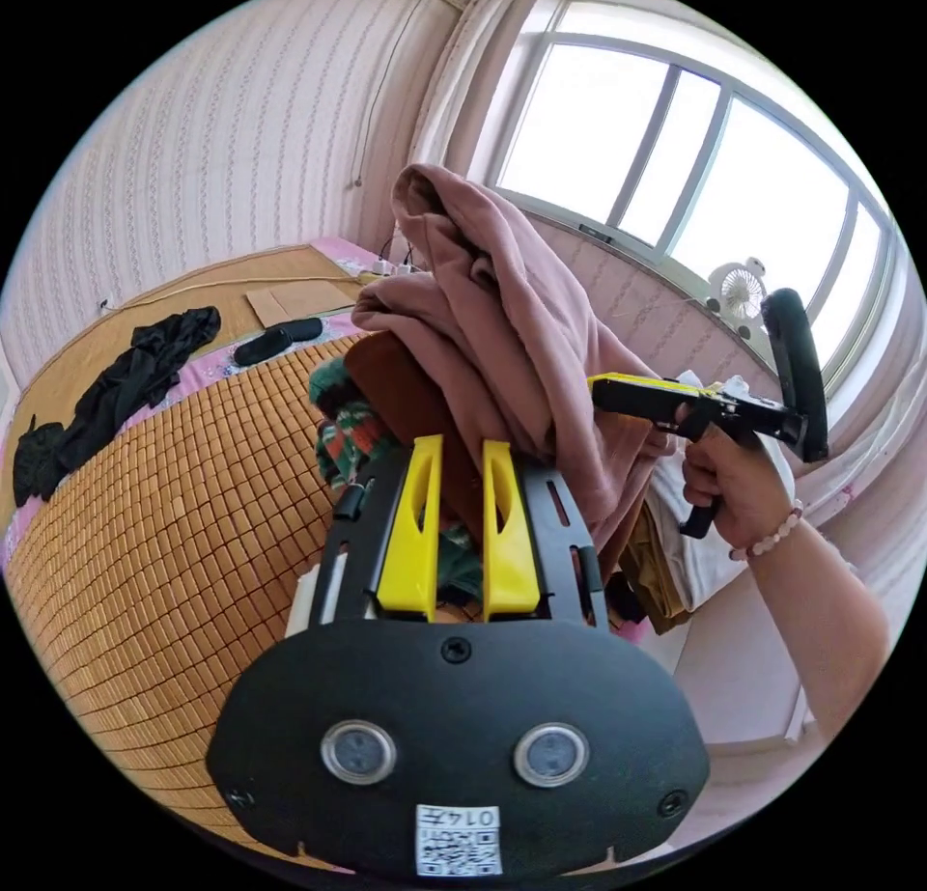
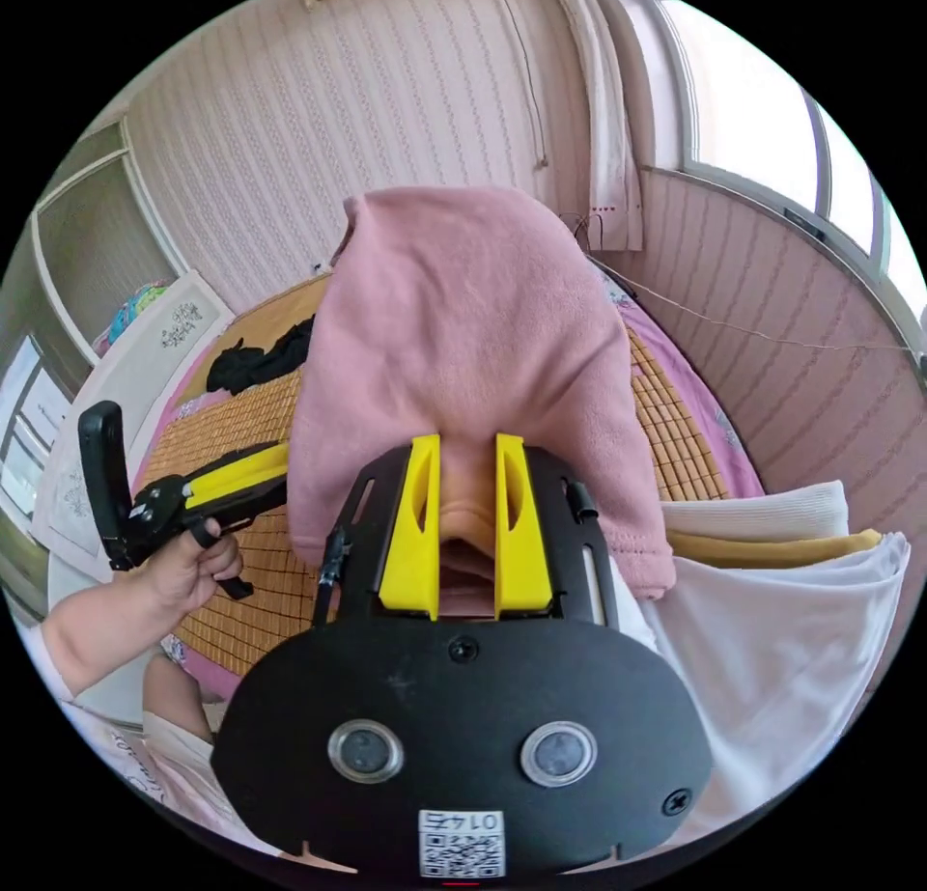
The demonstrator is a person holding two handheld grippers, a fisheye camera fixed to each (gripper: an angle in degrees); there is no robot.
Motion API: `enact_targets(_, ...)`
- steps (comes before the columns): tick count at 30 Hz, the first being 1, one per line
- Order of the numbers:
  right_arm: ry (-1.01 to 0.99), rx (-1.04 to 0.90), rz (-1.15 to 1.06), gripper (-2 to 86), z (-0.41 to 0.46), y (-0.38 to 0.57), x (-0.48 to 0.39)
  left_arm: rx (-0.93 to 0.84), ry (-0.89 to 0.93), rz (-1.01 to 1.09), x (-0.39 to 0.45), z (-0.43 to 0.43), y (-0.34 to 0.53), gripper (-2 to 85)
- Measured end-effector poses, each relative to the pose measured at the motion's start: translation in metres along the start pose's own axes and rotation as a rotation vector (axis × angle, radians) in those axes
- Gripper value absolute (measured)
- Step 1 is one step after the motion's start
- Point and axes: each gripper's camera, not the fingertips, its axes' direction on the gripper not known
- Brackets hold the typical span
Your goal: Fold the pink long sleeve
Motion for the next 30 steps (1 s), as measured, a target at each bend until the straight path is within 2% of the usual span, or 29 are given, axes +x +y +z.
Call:
enact_targets(2, 0.083, 0.009, -0.071, 8.8, -0.011, 0.009, -0.021, 0.018, -0.007, 0.013, 0.007, 0.000, 0.006, 6.7)
enact_targets(4, 0.104, 0.063, -0.051, 8.8, -0.029, 0.025, -0.032, 0.047, -0.006, 0.044, 0.017, -0.012, 0.017, 6.6)
enact_targets(6, -0.032, 0.168, -0.028, 9.1, -0.056, 0.056, -0.040, 0.064, -0.013, 0.093, 0.024, -0.027, 0.032, 6.3)
enact_targets(8, -0.295, 0.241, -0.075, 10.3, -0.082, 0.112, -0.050, 0.080, -0.043, 0.141, 0.029, -0.047, 0.056, 5.9)
enact_targets(10, -0.339, 0.216, -0.084, 10.9, -0.090, 0.155, -0.057, 0.092, -0.054, 0.189, 0.030, -0.072, 0.101, 5.3)
enact_targets(12, -0.241, 0.151, -0.084, 10.9, -0.092, 0.190, -0.059, 0.095, -0.027, 0.219, 0.028, -0.087, 0.141, 4.3)
enact_targets(15, 0.019, 0.039, -0.099, 10.9, -0.101, 0.218, -0.052, 0.056, -0.012, 0.270, 0.029, -0.096, 0.200, 2.2)
enact_targets(18, 0.198, -0.076, -0.117, 10.7, -0.111, 0.215, -0.042, -0.050, -0.038, 0.210, 0.032, -0.082, 0.237, 0.8)
enact_targets(20, 0.292, -0.122, -0.131, 10.8, -0.109, 0.210, -0.039, -0.066, 0.023, 0.166, 0.039, -0.072, 0.245, 0.9)
enact_targets(24, 0.406, -0.234, -0.130, 10.1, -0.084, 0.210, -0.032, 0.012, 0.180, 0.243, 0.091, -0.050, 0.230, 4.1)
enact_targets(26, 0.476, -0.292, -0.158, 6.5, -0.068, 0.215, -0.031, 0.033, 0.229, 0.272, 0.116, -0.039, 0.214, 5.6)
enact_targets(30, 0.397, -0.209, -0.137, 1.6, -0.090, 0.229, -0.028, 0.081, 0.293, 0.330, 0.168, -0.013, 0.168, 7.7)
